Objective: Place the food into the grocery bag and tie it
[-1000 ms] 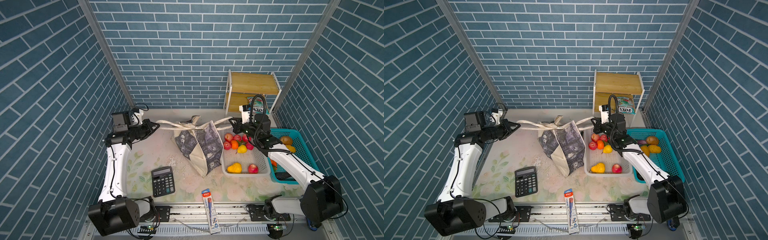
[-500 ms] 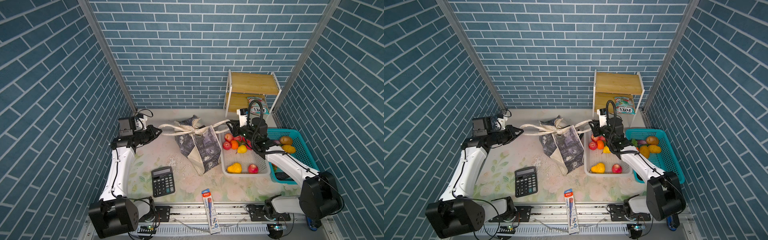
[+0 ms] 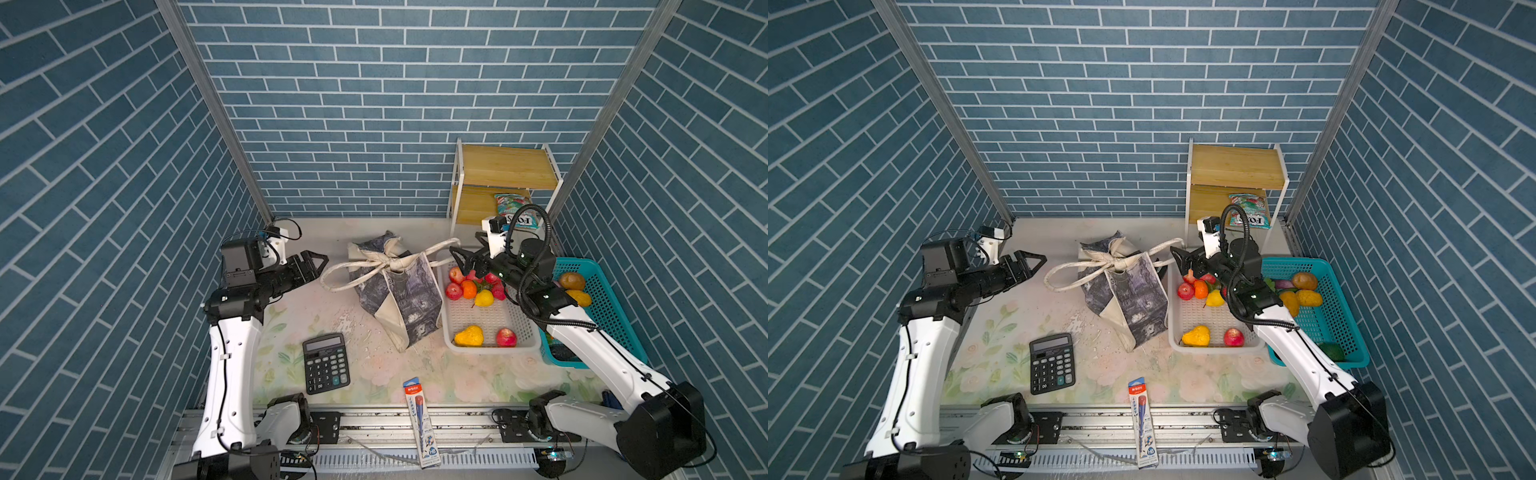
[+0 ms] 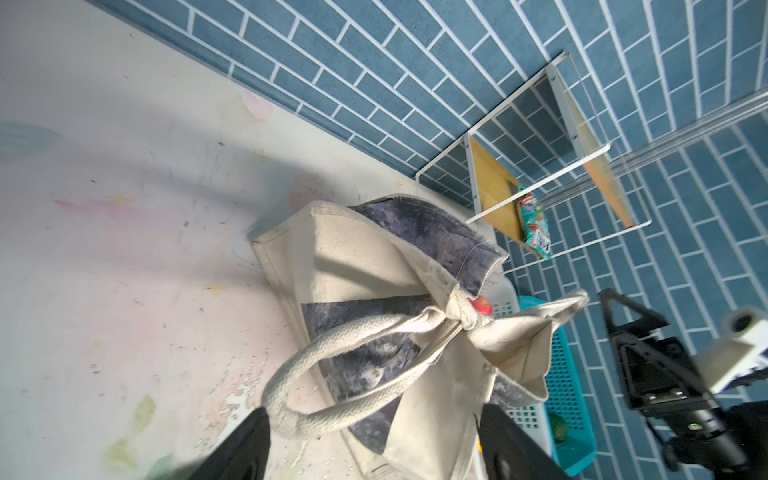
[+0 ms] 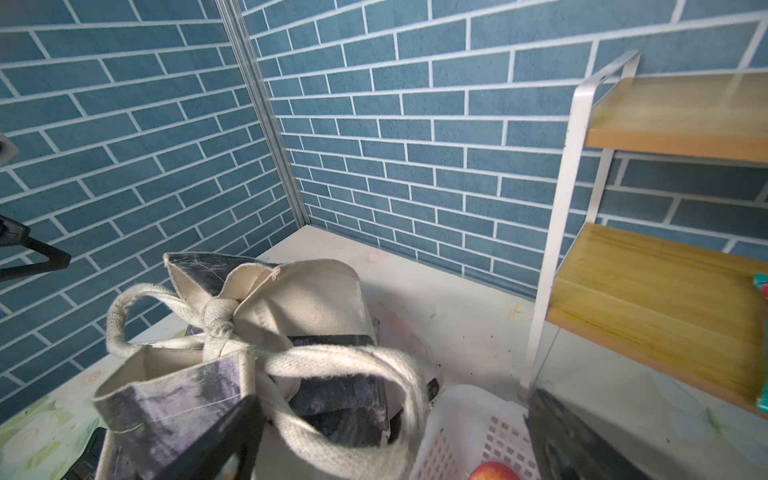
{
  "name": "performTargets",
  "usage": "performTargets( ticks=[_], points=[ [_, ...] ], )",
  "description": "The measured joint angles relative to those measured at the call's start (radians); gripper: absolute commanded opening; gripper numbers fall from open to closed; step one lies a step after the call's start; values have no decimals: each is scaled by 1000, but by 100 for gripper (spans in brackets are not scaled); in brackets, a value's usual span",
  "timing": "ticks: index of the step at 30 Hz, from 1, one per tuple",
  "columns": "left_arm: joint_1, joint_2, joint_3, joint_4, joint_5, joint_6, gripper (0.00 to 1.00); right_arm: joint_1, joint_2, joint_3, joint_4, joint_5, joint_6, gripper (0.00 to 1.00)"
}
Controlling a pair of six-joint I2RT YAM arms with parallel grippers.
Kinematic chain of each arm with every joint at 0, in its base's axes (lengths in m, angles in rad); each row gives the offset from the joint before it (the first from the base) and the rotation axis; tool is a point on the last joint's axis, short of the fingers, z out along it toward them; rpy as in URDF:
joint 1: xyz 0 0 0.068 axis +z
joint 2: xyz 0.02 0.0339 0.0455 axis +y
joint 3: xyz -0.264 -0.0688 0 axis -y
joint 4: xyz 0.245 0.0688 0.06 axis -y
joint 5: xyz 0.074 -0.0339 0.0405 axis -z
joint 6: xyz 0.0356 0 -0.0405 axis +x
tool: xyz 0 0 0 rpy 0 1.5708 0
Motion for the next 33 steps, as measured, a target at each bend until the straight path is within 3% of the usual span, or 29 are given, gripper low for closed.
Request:
performTargets(
  ticks=[8,15,17,18,19,27,33],
  points=[
    [0,-156,33,-29,-257,45,88,-18,-156,-30,-79,76,-28,99],
    [0,-309,-191,162,-518,46,88,-130,-207,-92,-123,264,-8,98],
    [0,-312,-260,212,-587,36,89,-156,-206,-140,-125,333,-4,98],
    [0,-308,-296,237,-619,29,99,-166,-206,-169,-124,373,-4,98],
    [0,-304,-328,256,-660,19,100,-176,-206,-201,-122,412,-4,98],
    [0,-292,-535,439,-886,17,99,-217,-175,-399,0,637,-9,98],
    [-30,-226,-675,599,-983,19,99,-253,-56,-522,221,706,-46,98]
  ],
)
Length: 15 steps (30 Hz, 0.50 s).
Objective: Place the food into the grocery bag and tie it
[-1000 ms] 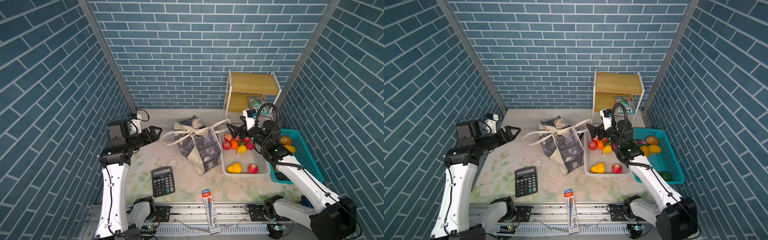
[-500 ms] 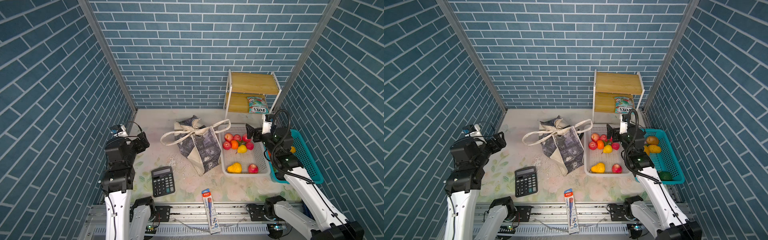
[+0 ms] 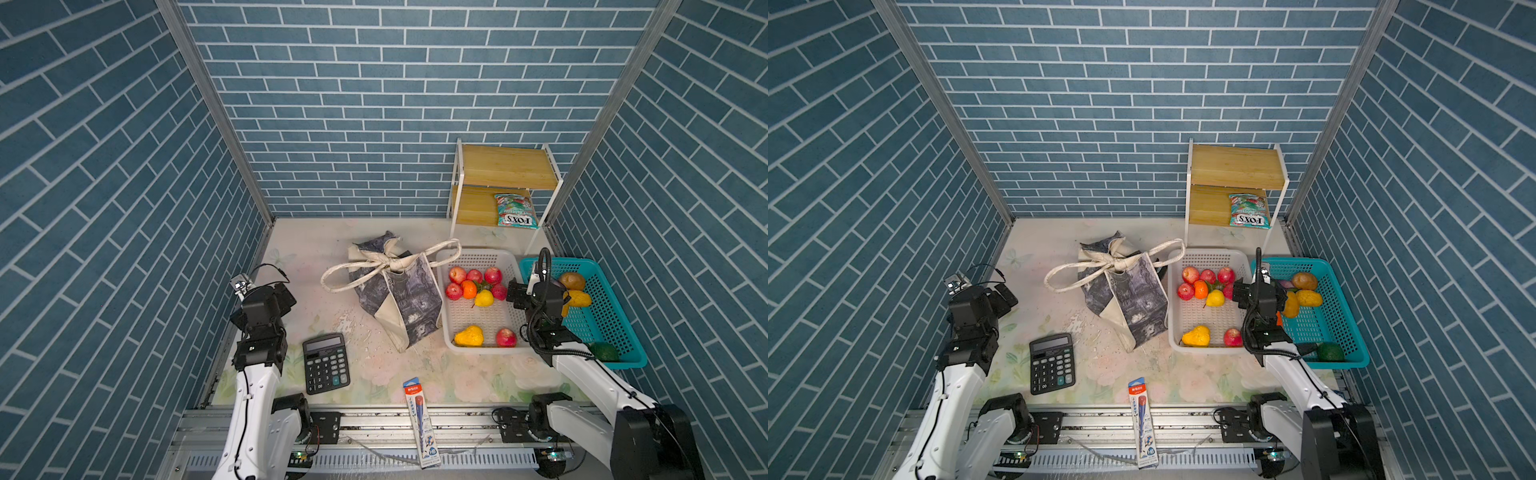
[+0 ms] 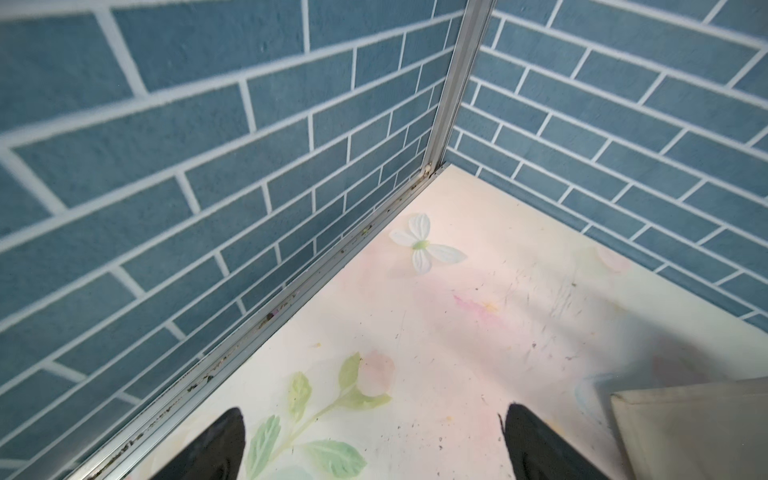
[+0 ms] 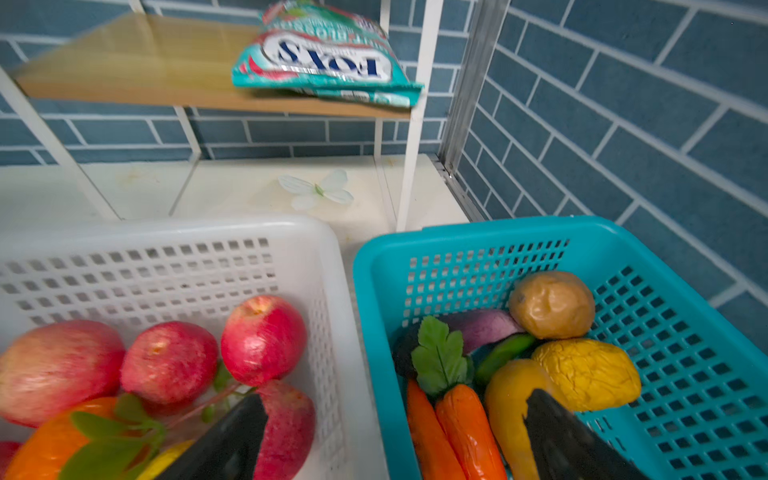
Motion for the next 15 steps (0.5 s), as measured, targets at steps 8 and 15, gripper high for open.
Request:
performTargets(
  ticks=[8,15],
  points=[
    [-120,171,-109,219,-103,67,100,-54,206,-49,304,0,-17,99],
    [-126,269,-247,479,-75,97,100,-150,343,-59,565,-97,-3,98]
  ],
)
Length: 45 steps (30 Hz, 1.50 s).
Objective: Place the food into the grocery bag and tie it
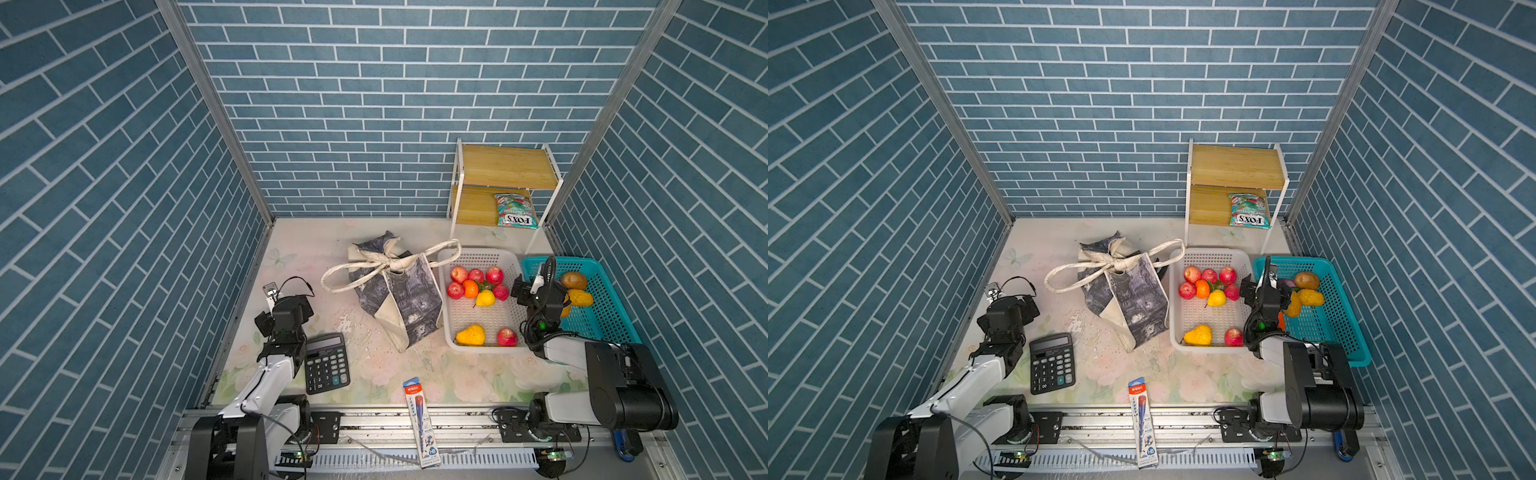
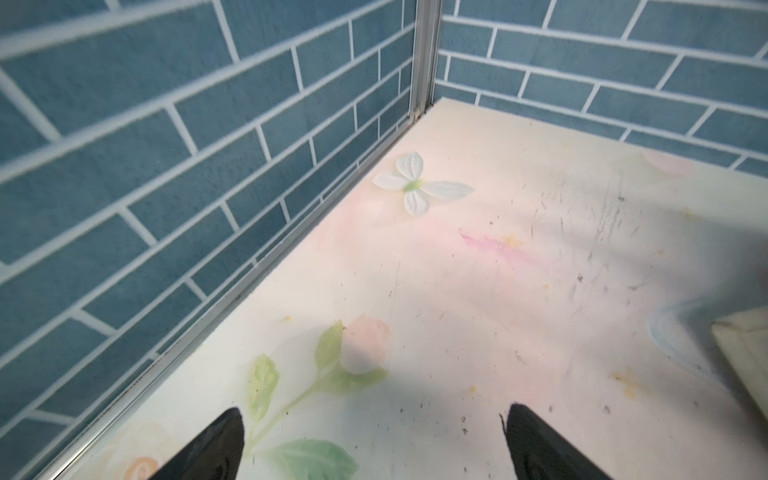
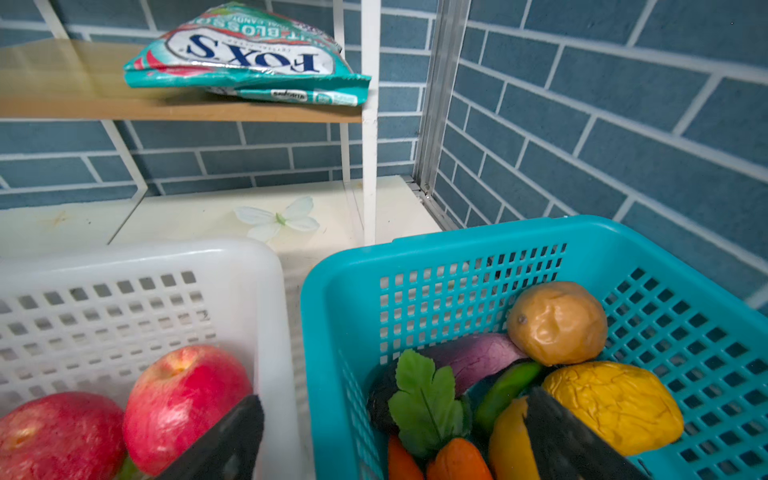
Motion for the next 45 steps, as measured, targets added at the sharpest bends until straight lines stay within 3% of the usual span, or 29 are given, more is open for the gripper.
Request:
performTargets(
  ticks=[5,12,15,18,45],
  points=[
    [-5,95,-22,181,56,32,100,-43,77,1,118,-73,29,98],
    [-34,273,14,401,111,142,100,-66,85,33,73,-153,45,98],
    [-46,423,19,553,123,190,100,-68,89,52,45,-174,45,97],
    [-70,477,31,550,127,220,100,-71,89,56,37,-185,45,99],
    [-80,476,88,559,132,264,100,-69,90,80,-12,-219,40,99]
  ],
)
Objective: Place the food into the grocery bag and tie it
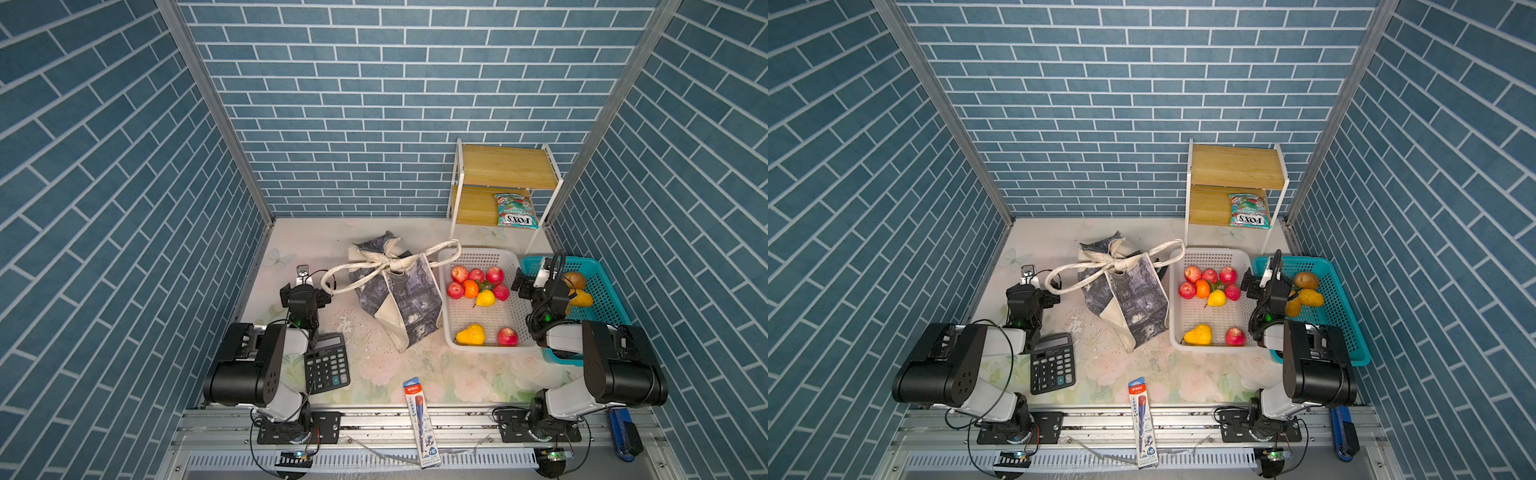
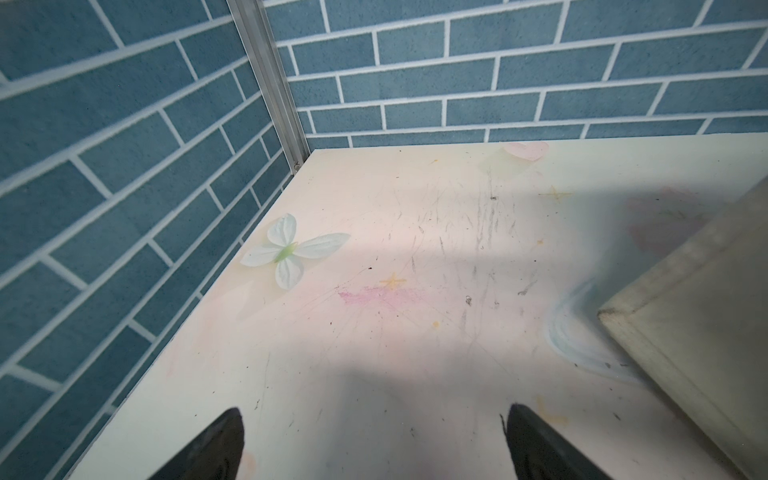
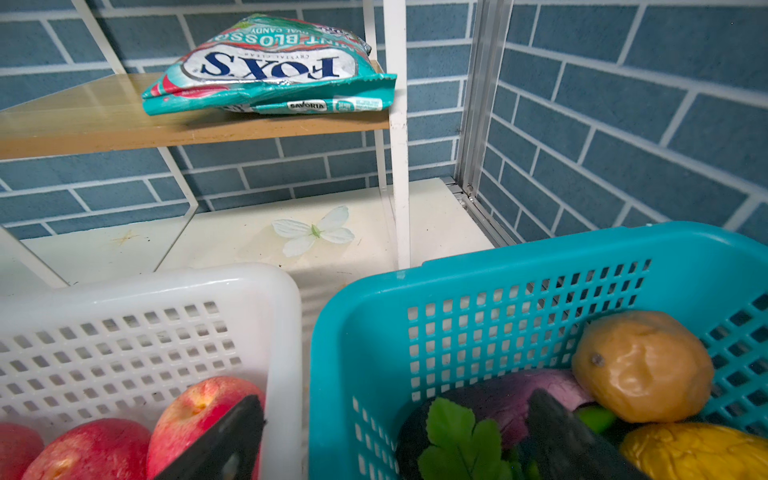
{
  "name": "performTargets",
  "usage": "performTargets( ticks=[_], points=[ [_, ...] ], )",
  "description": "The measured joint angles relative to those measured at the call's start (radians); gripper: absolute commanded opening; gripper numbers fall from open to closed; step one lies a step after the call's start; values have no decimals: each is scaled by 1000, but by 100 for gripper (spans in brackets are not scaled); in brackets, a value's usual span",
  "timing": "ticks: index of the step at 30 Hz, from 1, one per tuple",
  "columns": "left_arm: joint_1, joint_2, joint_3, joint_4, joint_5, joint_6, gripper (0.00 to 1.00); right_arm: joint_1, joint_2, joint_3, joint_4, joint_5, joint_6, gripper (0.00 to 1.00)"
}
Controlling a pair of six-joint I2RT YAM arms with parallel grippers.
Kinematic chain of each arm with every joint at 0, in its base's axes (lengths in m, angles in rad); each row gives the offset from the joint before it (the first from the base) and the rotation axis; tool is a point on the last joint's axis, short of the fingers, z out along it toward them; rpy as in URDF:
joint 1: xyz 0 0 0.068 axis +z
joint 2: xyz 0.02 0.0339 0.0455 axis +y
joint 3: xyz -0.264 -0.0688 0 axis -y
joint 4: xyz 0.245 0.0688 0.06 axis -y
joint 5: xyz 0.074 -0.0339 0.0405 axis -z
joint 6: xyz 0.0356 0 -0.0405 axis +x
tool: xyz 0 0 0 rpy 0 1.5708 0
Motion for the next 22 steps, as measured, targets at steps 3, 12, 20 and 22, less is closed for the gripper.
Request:
performTargets(
  ticks=[3,12,20,22],
  points=[
    [0,0,0,0,0,0,100,0,0,0,0,-2,0,99],
    [0,0,0,0,0,1,100,0,0,2,-2,-13,-8,99],
    [0,0,0,0,0,1,100,0,0,6,-9,-19,-18,99],
    [0,0,0,0,0,1,100,0,0,6,-10,-19,-18,99]
  ],
)
